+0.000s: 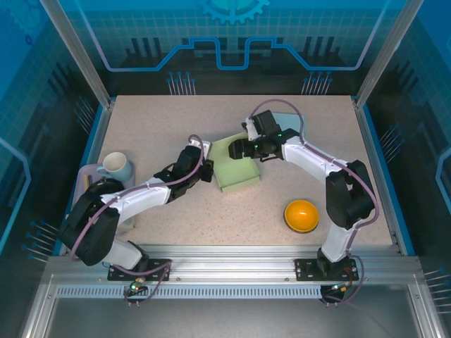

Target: Fold the paper box

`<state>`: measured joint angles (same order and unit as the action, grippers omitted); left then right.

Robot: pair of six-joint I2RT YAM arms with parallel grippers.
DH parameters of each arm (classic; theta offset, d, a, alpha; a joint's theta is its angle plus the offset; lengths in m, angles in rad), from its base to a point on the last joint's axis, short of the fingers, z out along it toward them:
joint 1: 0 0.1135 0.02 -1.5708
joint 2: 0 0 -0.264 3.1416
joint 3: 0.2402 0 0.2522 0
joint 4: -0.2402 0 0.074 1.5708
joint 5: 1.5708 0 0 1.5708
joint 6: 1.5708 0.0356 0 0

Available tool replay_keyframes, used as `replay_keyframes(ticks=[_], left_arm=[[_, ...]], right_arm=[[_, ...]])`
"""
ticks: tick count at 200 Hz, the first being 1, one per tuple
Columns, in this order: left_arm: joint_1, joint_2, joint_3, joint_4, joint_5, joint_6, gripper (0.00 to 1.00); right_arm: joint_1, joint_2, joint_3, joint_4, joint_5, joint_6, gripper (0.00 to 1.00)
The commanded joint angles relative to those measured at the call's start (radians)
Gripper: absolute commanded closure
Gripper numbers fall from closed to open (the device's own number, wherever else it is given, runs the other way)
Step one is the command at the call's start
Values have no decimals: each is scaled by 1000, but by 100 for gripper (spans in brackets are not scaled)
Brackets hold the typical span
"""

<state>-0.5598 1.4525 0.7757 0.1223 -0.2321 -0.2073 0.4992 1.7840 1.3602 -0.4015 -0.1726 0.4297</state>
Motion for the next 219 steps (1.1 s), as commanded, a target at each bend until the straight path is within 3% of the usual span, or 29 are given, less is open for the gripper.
replay_keyframes(ticks=[1,39,93,134,153,184,219], left_arm=[[-17,29,20,48,1,-84,91],[-25,40,-2,97,-13,-175,90],[-125,30,-55,149,-57,-152,90],[-235,40,-87,121,-199,-114,90],[-243,30,-63,70,-281,-52,90],[-244,3,-60,126,-396,205,90],[-243,-1,-87,277,-350,504,90]], right_arm=[[41,-45,-28,48,-61,67,21],[59,-69,-108,65,10,11,20],[60,-159,-262,120,30,-69,20],[61,-236,-348,127,42,-93,20],[61,-305,-371,93,59,-97,19],[60,-451,-370,-33,108,-112,15],[54,-591,-345,-171,180,-115,12]])
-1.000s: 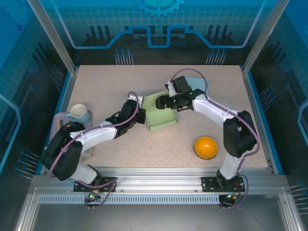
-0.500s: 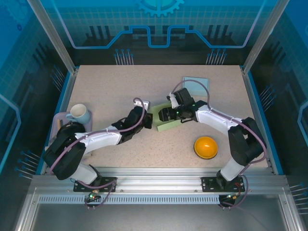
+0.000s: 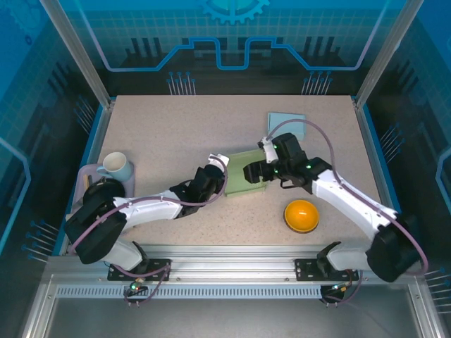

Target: Fold the paper box

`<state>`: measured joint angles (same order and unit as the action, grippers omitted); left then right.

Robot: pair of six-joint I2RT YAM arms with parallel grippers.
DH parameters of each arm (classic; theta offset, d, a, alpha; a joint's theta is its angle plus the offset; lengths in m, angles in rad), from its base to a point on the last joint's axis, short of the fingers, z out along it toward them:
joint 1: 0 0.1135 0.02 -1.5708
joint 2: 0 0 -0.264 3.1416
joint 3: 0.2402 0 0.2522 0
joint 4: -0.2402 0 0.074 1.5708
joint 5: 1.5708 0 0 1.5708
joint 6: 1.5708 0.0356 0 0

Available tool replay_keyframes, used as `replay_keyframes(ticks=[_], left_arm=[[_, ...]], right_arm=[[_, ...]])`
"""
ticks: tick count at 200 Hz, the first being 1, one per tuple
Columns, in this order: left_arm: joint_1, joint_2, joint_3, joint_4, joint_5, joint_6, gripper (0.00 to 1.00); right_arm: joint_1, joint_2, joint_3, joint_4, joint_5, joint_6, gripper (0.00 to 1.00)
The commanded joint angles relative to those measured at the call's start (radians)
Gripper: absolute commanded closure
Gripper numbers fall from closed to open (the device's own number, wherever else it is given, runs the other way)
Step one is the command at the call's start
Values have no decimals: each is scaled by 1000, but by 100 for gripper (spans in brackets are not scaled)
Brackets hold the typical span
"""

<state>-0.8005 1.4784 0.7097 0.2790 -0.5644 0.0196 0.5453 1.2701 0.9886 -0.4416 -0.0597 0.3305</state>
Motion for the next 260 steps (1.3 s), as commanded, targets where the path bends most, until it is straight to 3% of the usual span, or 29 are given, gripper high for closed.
replay_keyframes(ticks=[1,33,58,121,161,186,219,240,260], left_arm=[[-2,-27,-23,124,-14,284,90],[1,13,-45,217,72,441,90],[10,54,-39,249,115,489,90],[97,65,14,220,244,391,90],[129,55,21,210,341,372,90],[142,40,25,189,368,368,90],[158,46,33,171,357,373,90],[160,46,35,171,362,375,90],[160,49,40,166,378,369,90]], right_arm=[[7,-80,27,-132,70,-16,11],[-36,-96,53,-140,148,19,7],[-108,-16,101,-133,110,68,5],[-154,250,215,-122,-40,194,2],[-174,342,307,-135,-35,173,0],[-193,354,374,-201,15,130,0],[-206,252,397,-266,89,105,0],[-231,200,399,-263,104,94,0],[-266,242,428,-252,78,77,0]])
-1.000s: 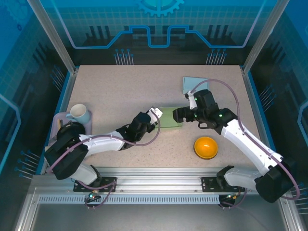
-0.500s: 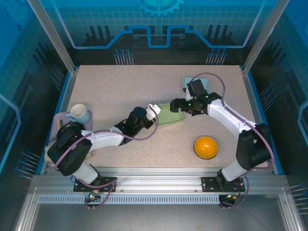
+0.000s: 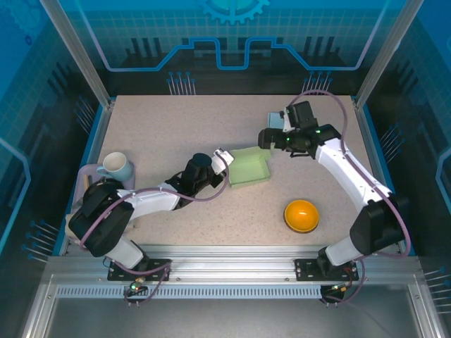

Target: Fold the paper box

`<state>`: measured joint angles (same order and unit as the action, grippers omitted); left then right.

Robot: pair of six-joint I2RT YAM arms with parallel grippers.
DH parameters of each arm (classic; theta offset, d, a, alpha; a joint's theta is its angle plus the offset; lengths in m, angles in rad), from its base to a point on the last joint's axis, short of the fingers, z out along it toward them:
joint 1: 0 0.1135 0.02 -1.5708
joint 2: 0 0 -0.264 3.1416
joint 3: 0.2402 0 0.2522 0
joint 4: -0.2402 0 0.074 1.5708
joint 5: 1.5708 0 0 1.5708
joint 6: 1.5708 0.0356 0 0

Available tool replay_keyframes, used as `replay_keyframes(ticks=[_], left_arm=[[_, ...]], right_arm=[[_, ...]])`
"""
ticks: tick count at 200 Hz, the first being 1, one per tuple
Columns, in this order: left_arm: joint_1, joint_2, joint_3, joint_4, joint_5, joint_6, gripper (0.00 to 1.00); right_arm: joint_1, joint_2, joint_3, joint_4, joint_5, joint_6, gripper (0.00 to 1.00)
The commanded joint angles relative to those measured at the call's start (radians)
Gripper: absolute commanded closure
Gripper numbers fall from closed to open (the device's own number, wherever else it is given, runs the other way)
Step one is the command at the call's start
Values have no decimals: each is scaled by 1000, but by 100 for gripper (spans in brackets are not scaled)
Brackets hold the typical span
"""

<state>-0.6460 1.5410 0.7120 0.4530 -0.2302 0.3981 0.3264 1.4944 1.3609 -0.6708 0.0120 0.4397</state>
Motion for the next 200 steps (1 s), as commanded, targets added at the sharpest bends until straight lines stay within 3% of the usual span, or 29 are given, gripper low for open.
replay_keyframes(ticks=[1,36,88,157,200], left_arm=[[5,-13,39,-9,44,-10,90],[5,-11,48,-15,55,-29,90],[6,6,75,-34,52,-31,90],[4,82,168,-78,-48,-115,90],[3,105,185,-89,-50,-291,90]], right_arm=[[-49,20,59,-24,6,-33,0],[-67,219,155,-77,-92,-22,0],[-50,311,86,42,-324,140,0],[-34,234,-42,147,-492,338,0],[-34,194,-110,230,-558,505,0]])
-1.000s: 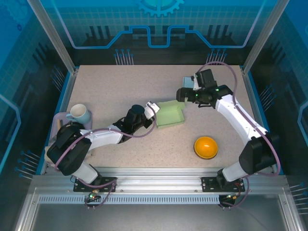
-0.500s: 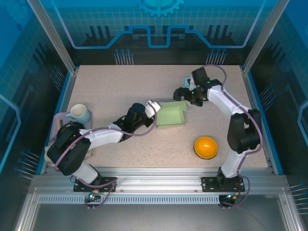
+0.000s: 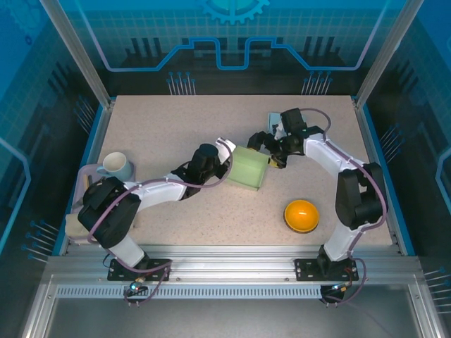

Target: Fold the paper box

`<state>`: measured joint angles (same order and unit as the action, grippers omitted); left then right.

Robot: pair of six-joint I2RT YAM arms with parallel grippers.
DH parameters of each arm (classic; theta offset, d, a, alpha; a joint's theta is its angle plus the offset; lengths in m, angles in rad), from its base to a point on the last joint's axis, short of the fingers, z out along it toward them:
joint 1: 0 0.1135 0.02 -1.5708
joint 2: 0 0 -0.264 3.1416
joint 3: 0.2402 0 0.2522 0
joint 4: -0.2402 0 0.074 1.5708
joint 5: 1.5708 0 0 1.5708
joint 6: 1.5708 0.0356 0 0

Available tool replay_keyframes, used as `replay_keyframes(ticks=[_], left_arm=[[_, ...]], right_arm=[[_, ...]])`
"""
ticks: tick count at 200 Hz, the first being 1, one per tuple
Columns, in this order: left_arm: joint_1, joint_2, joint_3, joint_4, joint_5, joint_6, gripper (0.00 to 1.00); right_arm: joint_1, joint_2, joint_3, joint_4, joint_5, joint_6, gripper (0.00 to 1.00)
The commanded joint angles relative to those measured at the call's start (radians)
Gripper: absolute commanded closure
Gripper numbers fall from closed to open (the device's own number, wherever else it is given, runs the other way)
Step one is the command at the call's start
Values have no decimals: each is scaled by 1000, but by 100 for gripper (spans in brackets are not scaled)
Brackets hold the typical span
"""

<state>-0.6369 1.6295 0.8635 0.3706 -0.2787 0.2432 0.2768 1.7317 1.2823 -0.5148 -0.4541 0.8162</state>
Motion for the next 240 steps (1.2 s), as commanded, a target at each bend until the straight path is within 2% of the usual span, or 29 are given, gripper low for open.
replay_keyframes(ticks=[1,40,65,143,170,184,189,202,216,240], left_arm=[[-6,16,33,-7,-1,-143,90],[-6,16,2,-3,33,-341,91],[-7,6,-49,30,51,-418,90],[-46,-45,-185,62,30,-478,90],[-68,-50,-208,35,8,-493,86],[-71,-61,-225,17,-1,-510,81],[-71,-66,-231,11,-6,-517,76],[-70,-84,-242,-10,-14,-527,55],[-71,-107,-243,-46,-4,-525,43],[-70,-152,-226,-145,6,-526,37]], right_arm=[[16,-45,-33,76,-93,131,0],[27,-58,-37,86,-74,158,0],[48,-54,-30,62,-49,130,0],[147,-90,-103,32,96,67,1],[158,-108,-148,25,141,50,1],[163,-116,-166,15,169,38,1],[163,-118,-171,12,179,36,1],[168,-119,-183,7,201,28,1],[172,-115,-187,-4,219,18,0],[184,-98,-176,-38,263,-9,1]])
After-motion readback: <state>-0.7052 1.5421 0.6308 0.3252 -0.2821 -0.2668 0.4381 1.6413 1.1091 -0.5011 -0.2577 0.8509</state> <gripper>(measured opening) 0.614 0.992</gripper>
